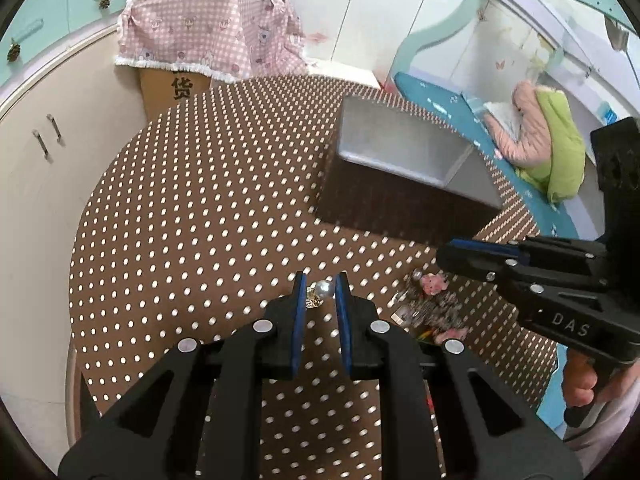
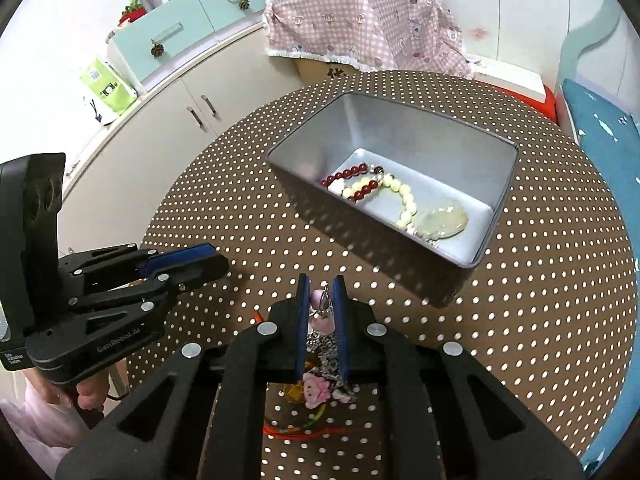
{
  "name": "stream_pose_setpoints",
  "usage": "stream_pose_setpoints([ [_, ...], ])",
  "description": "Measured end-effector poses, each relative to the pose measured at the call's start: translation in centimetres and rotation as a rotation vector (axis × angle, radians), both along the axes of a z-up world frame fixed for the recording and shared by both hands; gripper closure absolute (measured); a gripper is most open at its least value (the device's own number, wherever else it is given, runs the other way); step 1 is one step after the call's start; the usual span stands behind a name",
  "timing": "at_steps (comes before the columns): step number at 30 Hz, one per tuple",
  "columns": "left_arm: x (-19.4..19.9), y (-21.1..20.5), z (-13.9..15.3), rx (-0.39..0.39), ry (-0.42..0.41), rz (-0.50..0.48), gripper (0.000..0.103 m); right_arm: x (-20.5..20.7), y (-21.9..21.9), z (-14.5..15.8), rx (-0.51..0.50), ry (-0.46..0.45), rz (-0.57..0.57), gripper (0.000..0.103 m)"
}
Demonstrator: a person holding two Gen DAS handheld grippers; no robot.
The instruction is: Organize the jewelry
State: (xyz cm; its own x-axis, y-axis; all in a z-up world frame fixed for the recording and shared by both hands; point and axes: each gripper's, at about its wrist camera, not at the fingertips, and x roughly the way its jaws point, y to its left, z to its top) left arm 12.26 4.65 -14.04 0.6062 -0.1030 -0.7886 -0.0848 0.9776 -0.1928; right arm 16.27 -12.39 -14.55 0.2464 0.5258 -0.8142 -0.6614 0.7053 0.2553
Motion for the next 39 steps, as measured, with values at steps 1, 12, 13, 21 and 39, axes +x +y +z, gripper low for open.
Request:
stream_pose_setpoints([
  [1, 0.1, -0.1, 0.3, 0.000, -0.007, 0.001, 0.088, 0.0, -0.1, 0.2, 0.004, -0.004, 0.005, 0.092],
  [12, 2.1, -1.5, 6.2, -0.048, -0.144, -0.028, 0.088, 1.6, -1.8, 5.0, 0.129, -0.050, 0.034, 0.092],
  [13, 2.4, -1.6, 6.6, -0.045, -0.154, -0.030, 0.088, 1.9, -1.9, 5.4, 0.129, -0.063, 0.028, 0.092],
  [21, 5.9, -3.1, 9.1, -0.116, -0.196, -0.100, 0.088, 4.4, -3.0, 6.8, 0.146, -0.084, 0.022, 0.092],
  [39, 8.3, -2.8, 7.2, -0.114, -0.104, -0.040, 0.066, 6.9, -5.4, 6.3, 0.146, -0.045, -0.016, 0.051],
])
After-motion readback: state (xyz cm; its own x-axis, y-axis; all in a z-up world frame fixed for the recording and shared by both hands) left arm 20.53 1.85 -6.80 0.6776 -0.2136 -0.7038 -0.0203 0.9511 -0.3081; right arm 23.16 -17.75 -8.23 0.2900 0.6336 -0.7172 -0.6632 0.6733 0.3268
